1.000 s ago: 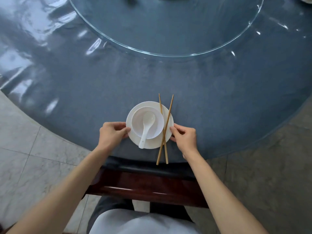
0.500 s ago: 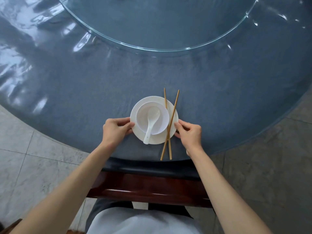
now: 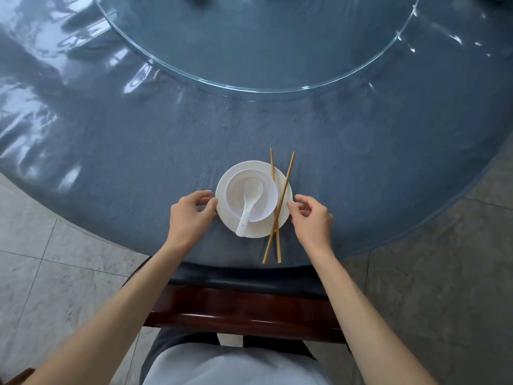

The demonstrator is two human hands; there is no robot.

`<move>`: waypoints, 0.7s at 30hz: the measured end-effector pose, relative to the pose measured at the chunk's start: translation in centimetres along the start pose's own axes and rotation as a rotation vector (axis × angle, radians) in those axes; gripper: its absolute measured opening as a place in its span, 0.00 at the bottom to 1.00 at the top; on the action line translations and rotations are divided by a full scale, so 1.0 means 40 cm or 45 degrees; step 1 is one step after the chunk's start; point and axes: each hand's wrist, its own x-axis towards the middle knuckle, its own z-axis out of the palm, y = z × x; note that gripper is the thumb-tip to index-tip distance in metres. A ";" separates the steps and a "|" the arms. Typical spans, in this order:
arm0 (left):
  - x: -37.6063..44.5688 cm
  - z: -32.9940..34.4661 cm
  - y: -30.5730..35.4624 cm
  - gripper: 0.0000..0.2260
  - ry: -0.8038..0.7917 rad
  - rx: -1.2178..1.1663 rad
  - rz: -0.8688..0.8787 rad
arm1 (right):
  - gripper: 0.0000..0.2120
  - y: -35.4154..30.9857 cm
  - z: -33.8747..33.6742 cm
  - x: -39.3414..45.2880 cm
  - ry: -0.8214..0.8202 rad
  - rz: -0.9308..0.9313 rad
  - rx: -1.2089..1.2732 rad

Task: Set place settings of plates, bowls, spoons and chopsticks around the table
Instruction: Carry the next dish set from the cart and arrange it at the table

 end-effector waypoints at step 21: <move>-0.106 0.069 -0.012 0.09 -0.157 -0.494 -0.150 | 0.16 -0.046 0.006 -0.036 -0.113 -0.251 -0.227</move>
